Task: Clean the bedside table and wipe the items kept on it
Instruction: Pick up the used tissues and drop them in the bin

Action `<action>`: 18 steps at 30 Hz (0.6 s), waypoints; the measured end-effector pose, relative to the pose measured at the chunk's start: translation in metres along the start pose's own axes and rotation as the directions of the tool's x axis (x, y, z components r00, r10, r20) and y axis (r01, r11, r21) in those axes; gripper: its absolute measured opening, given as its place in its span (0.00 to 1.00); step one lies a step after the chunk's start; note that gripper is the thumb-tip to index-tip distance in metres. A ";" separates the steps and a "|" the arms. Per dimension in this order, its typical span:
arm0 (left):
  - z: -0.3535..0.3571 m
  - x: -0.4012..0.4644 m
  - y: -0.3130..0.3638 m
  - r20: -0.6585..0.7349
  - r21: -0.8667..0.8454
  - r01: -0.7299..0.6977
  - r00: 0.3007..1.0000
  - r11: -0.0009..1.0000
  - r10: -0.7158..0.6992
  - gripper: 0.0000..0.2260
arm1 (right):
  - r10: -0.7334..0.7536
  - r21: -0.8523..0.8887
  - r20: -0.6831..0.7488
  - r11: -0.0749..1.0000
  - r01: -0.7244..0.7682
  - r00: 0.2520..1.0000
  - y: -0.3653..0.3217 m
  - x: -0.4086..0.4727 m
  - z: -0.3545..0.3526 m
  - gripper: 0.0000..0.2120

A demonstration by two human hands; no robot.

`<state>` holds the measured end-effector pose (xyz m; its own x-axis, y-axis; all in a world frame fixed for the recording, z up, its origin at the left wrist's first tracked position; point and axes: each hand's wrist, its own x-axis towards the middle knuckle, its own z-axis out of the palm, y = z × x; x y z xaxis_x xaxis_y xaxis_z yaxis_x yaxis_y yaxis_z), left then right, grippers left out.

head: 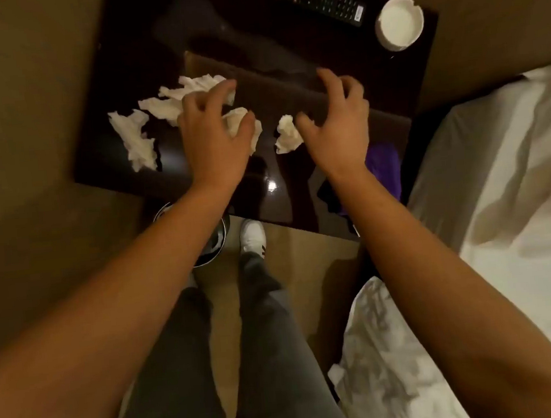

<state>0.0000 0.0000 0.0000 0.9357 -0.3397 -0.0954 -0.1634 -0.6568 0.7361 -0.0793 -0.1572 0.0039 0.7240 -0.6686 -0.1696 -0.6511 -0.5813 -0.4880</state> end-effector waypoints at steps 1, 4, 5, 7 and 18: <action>0.006 0.000 -0.002 -0.004 -0.053 0.068 0.998 0.996 -0.068 0.20 | 0.011 0.006 0.015 1.000 -0.011 1.000 0.003 0.000 0.004 0.33; 0.015 -0.003 -0.008 0.013 -0.052 0.163 0.987 0.985 -0.162 0.22 | 0.041 0.020 0.077 0.999 -0.043 0.996 0.009 -0.005 0.020 0.33; 0.018 -0.002 -0.011 0.016 -0.026 0.148 0.989 0.989 -0.147 0.22 | 0.041 0.014 0.081 0.999 -0.043 0.996 0.010 -0.005 0.026 0.33; 0.020 0.002 -0.016 0.023 0.005 0.126 0.992 0.992 -0.126 0.23 | 0.055 -0.006 0.099 0.998 -0.055 0.994 0.012 -0.003 0.037 0.33; 0.038 0.007 -0.028 0.343 0.123 0.085 0.931 0.989 -0.123 0.28 | 0.124 -0.007 0.177 0.992 -0.125 0.976 0.016 -0.005 0.066 0.17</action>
<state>-0.0008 -0.0102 -0.0467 0.7845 -0.4664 -0.4087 -0.1207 -0.7613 0.6370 -0.0782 -0.1324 -0.0596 0.6664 -0.6431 -0.3773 -0.7379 -0.4965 -0.4572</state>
